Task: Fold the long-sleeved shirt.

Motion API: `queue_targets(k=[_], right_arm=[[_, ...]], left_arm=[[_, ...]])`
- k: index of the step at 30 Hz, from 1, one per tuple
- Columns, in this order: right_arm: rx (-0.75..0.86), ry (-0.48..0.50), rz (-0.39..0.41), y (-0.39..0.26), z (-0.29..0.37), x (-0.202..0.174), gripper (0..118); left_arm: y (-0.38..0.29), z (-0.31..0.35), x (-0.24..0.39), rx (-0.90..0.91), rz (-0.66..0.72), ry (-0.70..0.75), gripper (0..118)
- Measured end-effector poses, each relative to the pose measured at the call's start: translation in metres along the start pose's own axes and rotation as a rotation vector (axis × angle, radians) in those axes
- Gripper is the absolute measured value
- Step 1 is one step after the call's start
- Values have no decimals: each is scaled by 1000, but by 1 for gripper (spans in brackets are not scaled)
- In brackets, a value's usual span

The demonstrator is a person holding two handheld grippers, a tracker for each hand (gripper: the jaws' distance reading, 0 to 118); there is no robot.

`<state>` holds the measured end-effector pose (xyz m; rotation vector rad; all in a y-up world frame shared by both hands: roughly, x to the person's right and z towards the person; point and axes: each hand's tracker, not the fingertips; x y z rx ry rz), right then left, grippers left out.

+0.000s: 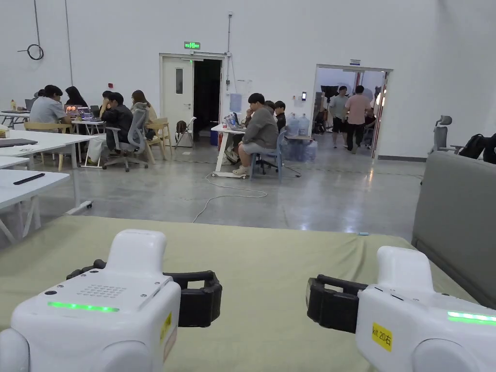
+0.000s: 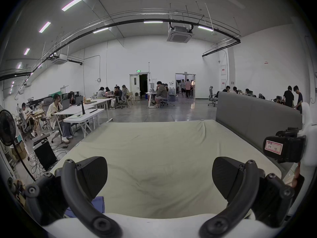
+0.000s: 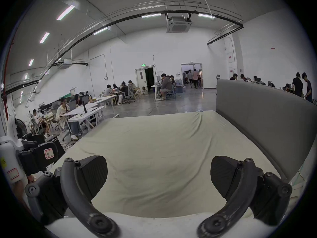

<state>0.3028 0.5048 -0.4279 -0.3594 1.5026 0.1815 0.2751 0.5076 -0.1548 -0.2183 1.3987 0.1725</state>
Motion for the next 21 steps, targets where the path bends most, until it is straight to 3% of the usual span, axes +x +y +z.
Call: queue_targets(k=[21], right_arm=[[3, 23, 13, -2, 3, -5, 118]], left_arm=[[-1, 4, -1, -2, 3, -4, 118]])
